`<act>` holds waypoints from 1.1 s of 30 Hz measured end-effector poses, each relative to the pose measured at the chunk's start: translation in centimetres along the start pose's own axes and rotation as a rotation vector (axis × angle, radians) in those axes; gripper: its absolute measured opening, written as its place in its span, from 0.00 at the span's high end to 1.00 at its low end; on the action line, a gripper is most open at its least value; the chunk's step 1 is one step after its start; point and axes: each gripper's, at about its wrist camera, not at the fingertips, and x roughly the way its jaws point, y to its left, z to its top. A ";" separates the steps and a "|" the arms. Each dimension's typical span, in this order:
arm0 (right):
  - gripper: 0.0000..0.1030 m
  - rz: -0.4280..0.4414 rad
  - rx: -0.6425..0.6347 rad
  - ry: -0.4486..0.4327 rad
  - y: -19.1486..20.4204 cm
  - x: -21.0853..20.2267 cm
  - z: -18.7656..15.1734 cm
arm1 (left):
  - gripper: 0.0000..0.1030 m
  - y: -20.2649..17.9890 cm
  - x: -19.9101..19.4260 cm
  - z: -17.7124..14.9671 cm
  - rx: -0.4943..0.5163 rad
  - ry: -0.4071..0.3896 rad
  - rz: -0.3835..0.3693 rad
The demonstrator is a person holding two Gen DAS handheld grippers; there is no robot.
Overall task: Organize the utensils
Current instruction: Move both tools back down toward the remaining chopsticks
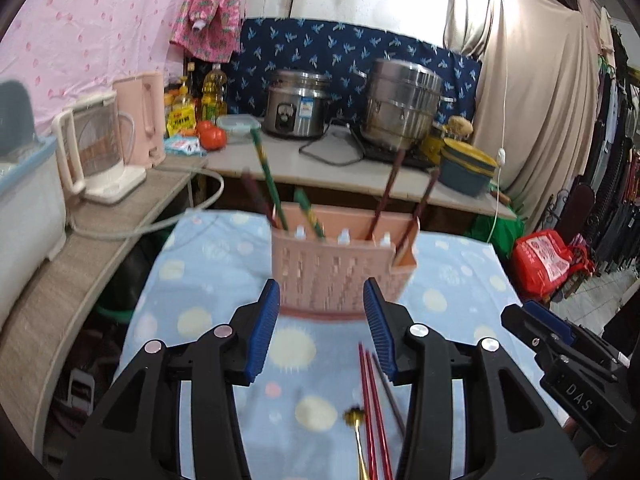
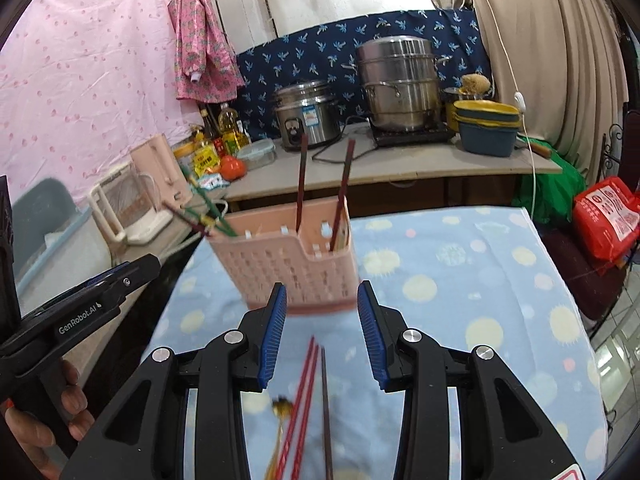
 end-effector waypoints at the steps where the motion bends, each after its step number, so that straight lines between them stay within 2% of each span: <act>1: 0.65 -0.004 -0.003 0.011 -0.1 -0.3 -0.9 | 0.60 0.0 -0.1 -1.3 -0.001 0.023 -0.001; 10: 0.65 -0.052 -0.003 0.156 -1.6 -1.3 -10.1 | 0.60 -0.2 -0.3 -10.1 -0.033 0.180 -0.013; 18: 0.65 -0.061 -0.019 0.272 -2.1 -1.1 -16.5 | 0.60 -0.2 0.2 -15.6 -0.040 0.277 -0.007; 23: 0.65 -0.052 -0.019 0.303 -1.9 -0.6 -18.2 | 0.60 -0.4 0.5 -17.7 -0.032 0.313 -0.007; 29: 0.67 -0.047 -0.050 0.311 -0.9 -0.3 -18.8 | 0.60 -0.7 0.8 -18.8 -0.024 0.334 -0.017; 33: 0.74 -0.048 -0.061 0.310 -0.6 0.1 -18.7 | 0.60 -0.9 0.9 -19.0 -0.023 0.341 -0.023</act>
